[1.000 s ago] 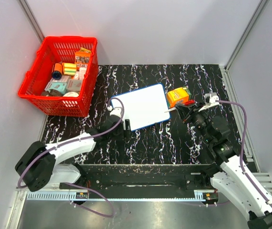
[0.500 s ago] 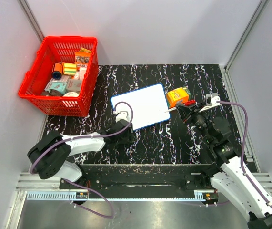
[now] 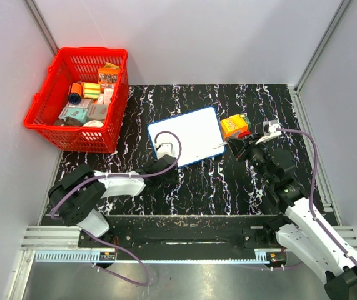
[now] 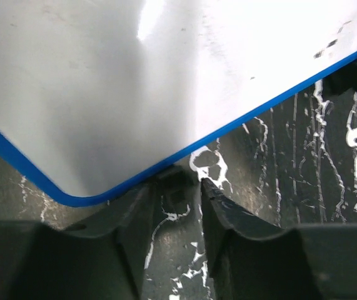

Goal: Write a sentence on the whiteboard
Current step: Move the whiteboard stand to the center of the board.

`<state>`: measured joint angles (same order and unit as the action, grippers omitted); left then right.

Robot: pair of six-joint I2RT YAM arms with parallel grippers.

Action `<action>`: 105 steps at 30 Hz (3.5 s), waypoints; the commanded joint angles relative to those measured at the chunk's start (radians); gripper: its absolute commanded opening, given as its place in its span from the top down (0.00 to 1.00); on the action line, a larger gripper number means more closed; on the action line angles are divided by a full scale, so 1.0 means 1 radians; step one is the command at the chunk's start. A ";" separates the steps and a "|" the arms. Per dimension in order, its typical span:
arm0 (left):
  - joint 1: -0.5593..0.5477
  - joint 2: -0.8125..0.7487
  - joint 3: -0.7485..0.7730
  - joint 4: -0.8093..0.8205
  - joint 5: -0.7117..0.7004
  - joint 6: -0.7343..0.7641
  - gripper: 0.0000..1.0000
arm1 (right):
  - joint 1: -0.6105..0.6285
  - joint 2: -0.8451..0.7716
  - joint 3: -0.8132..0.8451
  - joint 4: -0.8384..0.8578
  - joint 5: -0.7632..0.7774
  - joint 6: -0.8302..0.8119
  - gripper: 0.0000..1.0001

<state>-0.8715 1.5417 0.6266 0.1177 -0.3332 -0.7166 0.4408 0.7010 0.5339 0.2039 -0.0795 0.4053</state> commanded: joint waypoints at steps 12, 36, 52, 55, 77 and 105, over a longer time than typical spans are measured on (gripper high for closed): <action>-0.026 0.058 0.007 -0.050 0.031 -0.004 0.92 | 0.006 0.018 -0.005 0.098 -0.036 0.012 1.00; -0.187 0.064 0.062 -0.153 0.039 -0.066 0.97 | 0.006 0.020 -0.022 0.112 -0.039 0.018 1.00; -0.297 -0.012 0.068 -0.242 0.095 -0.092 0.28 | 0.006 0.025 -0.017 0.101 -0.034 0.007 1.00; -0.299 -0.103 0.041 -0.263 0.105 -0.067 0.25 | 0.006 0.028 -0.017 0.104 -0.029 0.006 1.00; 0.558 -0.353 -0.071 0.039 1.006 0.236 0.18 | 0.007 0.146 0.069 0.069 0.018 -0.017 1.00; 0.632 0.106 -0.012 0.629 1.321 0.232 0.30 | 0.312 0.365 0.146 0.359 0.304 -0.298 1.00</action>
<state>-0.2096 1.6138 0.5358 0.7155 0.9360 -0.5568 0.7464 1.0973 0.6971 0.4431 0.2501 0.1425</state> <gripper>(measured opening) 0.722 0.198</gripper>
